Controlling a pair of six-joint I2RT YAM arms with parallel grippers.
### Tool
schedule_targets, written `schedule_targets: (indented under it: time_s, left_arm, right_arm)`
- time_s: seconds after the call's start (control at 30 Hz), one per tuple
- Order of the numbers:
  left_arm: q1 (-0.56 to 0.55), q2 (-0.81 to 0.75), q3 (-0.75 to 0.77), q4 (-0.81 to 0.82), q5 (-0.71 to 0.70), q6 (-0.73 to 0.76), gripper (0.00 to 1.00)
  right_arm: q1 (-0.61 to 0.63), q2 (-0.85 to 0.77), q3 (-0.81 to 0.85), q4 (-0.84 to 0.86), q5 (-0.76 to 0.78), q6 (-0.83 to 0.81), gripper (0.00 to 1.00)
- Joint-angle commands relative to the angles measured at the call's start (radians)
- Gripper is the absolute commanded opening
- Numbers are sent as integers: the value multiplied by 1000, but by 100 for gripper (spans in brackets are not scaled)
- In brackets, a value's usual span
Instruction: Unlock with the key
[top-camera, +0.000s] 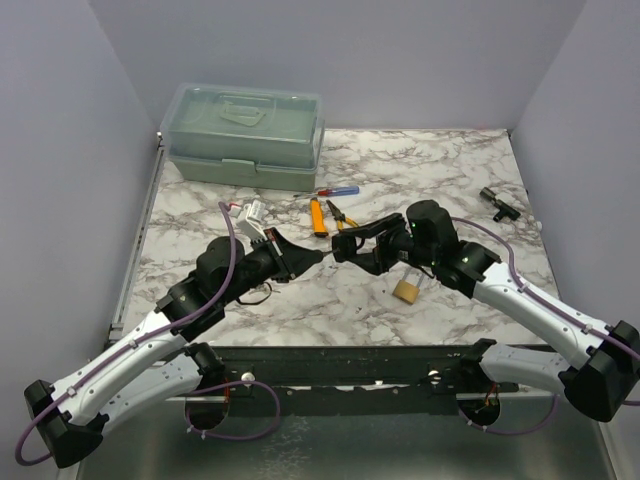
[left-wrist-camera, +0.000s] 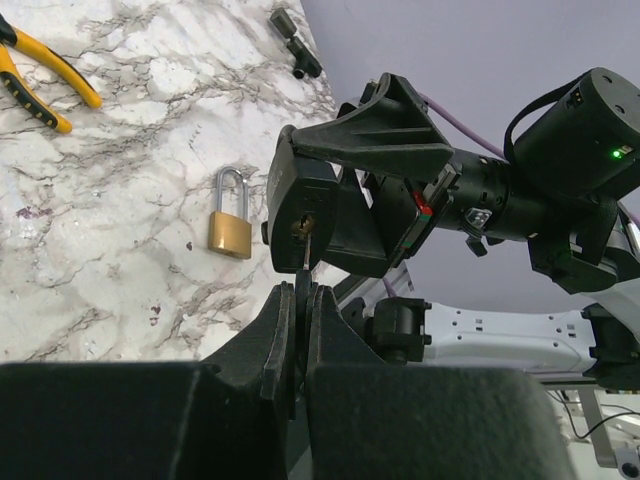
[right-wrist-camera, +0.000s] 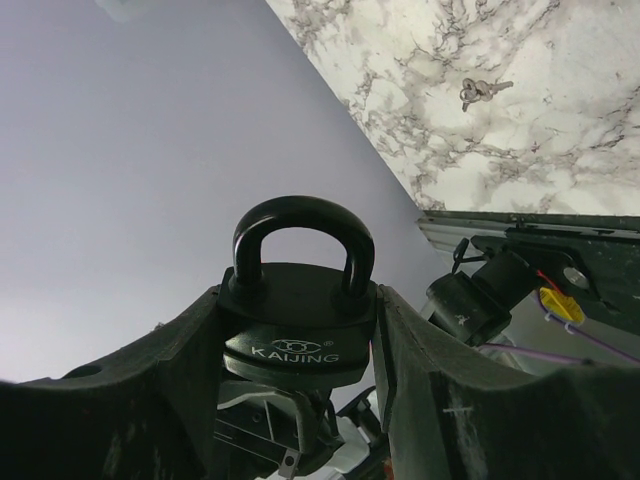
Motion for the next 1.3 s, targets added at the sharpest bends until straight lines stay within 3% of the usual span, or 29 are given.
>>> schedule_targets:
  time_s: [0.0,0.7,1.27]
  left_arm:
    - [0,1,-34,51,-1,-25,0]
    - [0,4,-36,71,-112,-28,0]
    - [0,26,-43,105,-80,-21,0]
  right_arm:
    - [-4,4,16,109,-48,23,0]
    - [-4,5,-6,139,-56,6,0]
    - [-4,30,8,137,-70,-1,0]
